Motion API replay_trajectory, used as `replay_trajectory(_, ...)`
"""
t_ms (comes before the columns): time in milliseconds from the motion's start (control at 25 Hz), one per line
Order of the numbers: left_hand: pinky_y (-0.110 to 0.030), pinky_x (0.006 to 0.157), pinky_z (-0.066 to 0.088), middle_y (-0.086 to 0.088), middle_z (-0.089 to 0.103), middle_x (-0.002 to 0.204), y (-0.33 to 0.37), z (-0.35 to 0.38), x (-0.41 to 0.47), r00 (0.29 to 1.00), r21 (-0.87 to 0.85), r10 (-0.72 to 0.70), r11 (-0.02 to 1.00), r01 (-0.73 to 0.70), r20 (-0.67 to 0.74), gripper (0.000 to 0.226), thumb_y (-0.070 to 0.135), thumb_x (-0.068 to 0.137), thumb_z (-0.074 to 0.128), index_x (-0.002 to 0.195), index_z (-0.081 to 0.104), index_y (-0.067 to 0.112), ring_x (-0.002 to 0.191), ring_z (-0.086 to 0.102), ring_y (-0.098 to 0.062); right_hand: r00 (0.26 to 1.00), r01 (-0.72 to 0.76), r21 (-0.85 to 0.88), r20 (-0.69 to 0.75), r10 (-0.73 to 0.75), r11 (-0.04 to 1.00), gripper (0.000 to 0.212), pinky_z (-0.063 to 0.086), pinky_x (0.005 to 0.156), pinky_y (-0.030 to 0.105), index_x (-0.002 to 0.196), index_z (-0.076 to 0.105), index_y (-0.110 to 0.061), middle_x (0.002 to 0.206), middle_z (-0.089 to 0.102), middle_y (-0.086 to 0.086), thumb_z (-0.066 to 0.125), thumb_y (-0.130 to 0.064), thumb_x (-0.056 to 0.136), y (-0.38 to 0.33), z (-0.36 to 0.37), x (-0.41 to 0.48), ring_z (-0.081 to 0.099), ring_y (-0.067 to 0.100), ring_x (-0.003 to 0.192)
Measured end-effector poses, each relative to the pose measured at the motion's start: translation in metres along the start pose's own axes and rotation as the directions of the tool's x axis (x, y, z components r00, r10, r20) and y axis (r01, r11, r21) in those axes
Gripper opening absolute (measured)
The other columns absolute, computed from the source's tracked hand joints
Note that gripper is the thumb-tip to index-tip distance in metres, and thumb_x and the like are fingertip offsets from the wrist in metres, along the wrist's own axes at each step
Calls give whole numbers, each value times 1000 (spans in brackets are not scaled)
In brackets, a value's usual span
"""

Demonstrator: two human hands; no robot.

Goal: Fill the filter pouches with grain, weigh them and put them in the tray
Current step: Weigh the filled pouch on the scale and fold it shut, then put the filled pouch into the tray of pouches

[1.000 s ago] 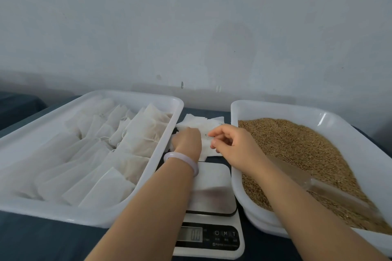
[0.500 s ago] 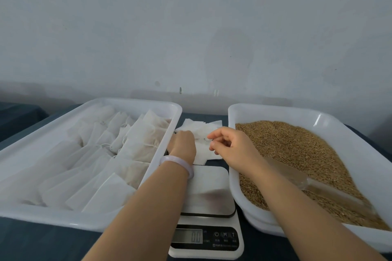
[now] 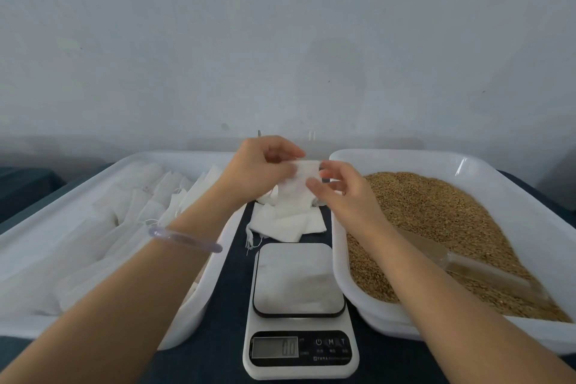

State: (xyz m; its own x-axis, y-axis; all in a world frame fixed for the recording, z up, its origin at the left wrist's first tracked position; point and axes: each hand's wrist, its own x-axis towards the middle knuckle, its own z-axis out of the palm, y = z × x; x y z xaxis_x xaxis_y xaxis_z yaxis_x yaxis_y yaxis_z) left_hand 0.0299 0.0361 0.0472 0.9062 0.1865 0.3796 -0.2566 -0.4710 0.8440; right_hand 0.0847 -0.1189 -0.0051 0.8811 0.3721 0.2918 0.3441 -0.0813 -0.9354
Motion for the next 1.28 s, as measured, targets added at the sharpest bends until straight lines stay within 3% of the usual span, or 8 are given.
replay_trajectory(80,-15,59,46,4,68,72,-4,1,-16,994,-118,-24,992,37,110,30,-10,83,61,92,64,19,61,59,-7,1000,-29,109,6,29,994,49,42,77,15,118,51,-30,106,62,-15,75,-36,75,-4,-3,0,57,-4,95)
replay_trajectory(240,-21,64,48,2,68,78,-14,8,-29,969,-295,-151,933,205,197,36,1,78,71,107,55,17,69,63,-10,998,30,110,53,-36,993,19,50,77,22,86,69,-27,73,71,-10,77,-15,74,-6,-4,-5,66,4,74)
replay_trajectory(360,-30,73,52,-9,64,94,-20,12,-35,855,-255,-302,865,432,422,33,18,81,66,111,58,5,83,64,-21,997,72,99,8,-73,993,21,49,78,16,83,68,-30,75,73,-12,76,-12,76,-7,-6,-6,66,2,76)
replay_trajectory(480,-30,70,42,-7,57,80,-26,13,-35,874,-1,-336,933,359,351,29,29,91,61,93,64,0,74,54,-18,991,134,4,24,-134,991,17,48,75,18,84,67,-28,81,73,-11,75,-15,77,-9,-6,-10,64,1,76)
replay_trajectory(720,-23,64,44,-4,59,76,-27,6,-34,901,68,-299,954,292,314,23,22,87,67,88,64,-1,69,57,-15,979,199,-71,67,-194,977,6,44,64,13,78,67,-16,68,64,-17,69,-20,83,-10,-6,-16,57,-2,65)
replay_trajectory(840,-15,59,41,9,59,64,-26,5,-35,906,110,-281,960,259,316,17,23,86,68,72,63,14,60,56,-5,966,239,-73,115,-230,968,3,48,74,25,81,68,-18,76,67,-12,69,-16,83,-13,-9,-18,61,3,76)
replay_trajectory(1000,-6,39,27,19,41,38,-26,5,-36,905,202,-248,961,187,345,45,20,85,70,45,51,29,37,40,2,957,176,-180,264,-124,968,14,47,81,34,79,72,-20,82,70,-3,63,-26,88,-11,-8,-19,61,13,80)
replay_trajectory(1280,-13,44,23,15,31,45,-35,4,-33,889,334,-204,940,63,409,39,28,77,77,61,44,15,44,30,-3,936,21,-131,352,27,991,35,44,70,24,62,72,-18,64,62,-7,52,-15,91,-15,-10,-17,52,7,67)
